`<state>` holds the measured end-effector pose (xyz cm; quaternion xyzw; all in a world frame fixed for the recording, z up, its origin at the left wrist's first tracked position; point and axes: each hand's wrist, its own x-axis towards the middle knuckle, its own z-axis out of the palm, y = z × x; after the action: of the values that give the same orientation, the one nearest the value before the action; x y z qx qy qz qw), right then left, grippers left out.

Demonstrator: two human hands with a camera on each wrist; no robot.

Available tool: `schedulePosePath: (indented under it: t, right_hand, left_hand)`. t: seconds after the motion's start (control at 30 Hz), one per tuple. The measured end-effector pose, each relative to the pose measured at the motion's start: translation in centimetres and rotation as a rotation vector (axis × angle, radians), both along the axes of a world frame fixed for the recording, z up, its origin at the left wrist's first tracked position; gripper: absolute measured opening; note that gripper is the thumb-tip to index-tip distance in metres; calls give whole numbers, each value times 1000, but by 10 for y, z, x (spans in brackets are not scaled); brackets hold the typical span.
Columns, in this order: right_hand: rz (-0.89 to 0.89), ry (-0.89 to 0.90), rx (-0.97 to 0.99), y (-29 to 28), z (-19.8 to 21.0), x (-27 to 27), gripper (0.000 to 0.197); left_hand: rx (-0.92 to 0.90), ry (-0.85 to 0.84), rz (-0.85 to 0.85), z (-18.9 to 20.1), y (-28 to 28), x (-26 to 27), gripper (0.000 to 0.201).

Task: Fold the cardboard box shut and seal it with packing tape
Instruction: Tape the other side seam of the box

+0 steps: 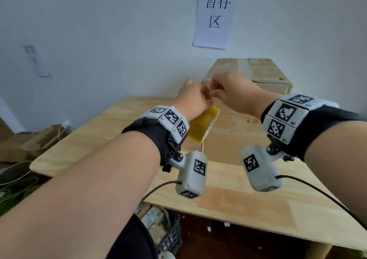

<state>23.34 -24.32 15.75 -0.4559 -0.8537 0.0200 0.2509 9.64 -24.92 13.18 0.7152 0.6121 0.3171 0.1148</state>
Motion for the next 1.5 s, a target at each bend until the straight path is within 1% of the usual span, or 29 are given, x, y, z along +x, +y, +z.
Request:
schedulePosePath:
  t: [0.07,0.17,0.23,0.3,0.33,0.4,0.43,0.47,0.5,0.57,0.6,0.63,0.7,0.73,0.8,0.87,0.93,1.0,1.07,1.13,1.2,1.27,1.37,1.5]
  right_hand:
    - [-1,28,57,-1,3,9,10]
    - [-12,157,105,-3,-7,20,23]
    - [-22,249,75,-8,-18,25,34]
    - [-39,327,47,-14,-27,26,43]
    - [-54,380,39,-16,-30,28,49]
    - [-114,517,7,-20,-31,33,67]
    - [-158,570,-31,-21,-30,37,74]
    - [-200,608,-103,-21,-29,41,76]
    - [-226,650,-227,-22,-28,45,74]
    - [-194,802,-503,-25,-27,48,70]
    - [-161,881,-570,-25,-28,48,67]
    - [-133,933,-598,-27,-28,46,64]
    - [-97,968,-621,-28,-28,43,61]
    - [-93,955,-623,-28,-27,42,61]
    - [-136,871,-594,-30,-23,42,57]
    - [-207,709,-518,-29,-19,44,51]
    - [-250,554,-463,-27,-17,45,44]
    - [-256,478,-463,-25,-15,44,39]
    - [-274,403,-441,-24,-14,42,34]
    - [-289,355,-390,-23,-14,39,30]
    - [-285,336,-343,-20,-13,34,26]
    - [-298,309,-306,-18,-12,30,23]
    - [-329,255,-243,-15,-8,24,19]
    - [-375,134,-114,-15,-2,18,11]
  left_hand:
    - [-3,-15,-4,10,1,7,12]
    - [66,-138,-46,22,1,17,10]
    - [111,-129,-43,25,3,24,8]
    - [128,-97,-30,25,6,29,2]
    - [132,-91,-23,23,7,31,6]
    - [143,-92,-8,16,8,33,15]
    - [149,-103,-6,12,7,32,18]
    - [150,-131,-13,9,4,31,20]
    - [159,-167,-33,6,2,30,21]
    - [189,-229,-74,2,-3,31,19]
    - [207,-251,-88,2,-6,33,17]
    - [227,-271,-96,2,-9,35,16]
    - [239,-306,-78,2,-11,38,17]
    - [232,-322,-63,3,-12,38,16]
    - [208,-359,-64,2,-11,36,12]
    - [172,-373,-83,0,-8,35,7]
    - [154,-360,-85,-2,-7,36,11]
    - [172,-380,-74,-3,-7,37,19]
    - [206,-411,-70,-6,-5,37,19]
    - [233,-427,-80,-8,-5,35,15]
    - [251,-484,-88,-8,-7,31,9]
    - [257,-520,-91,-9,-8,26,10]
    - [217,-526,-76,-13,-7,18,17]
    - [179,-544,-75,-15,-6,12,22]
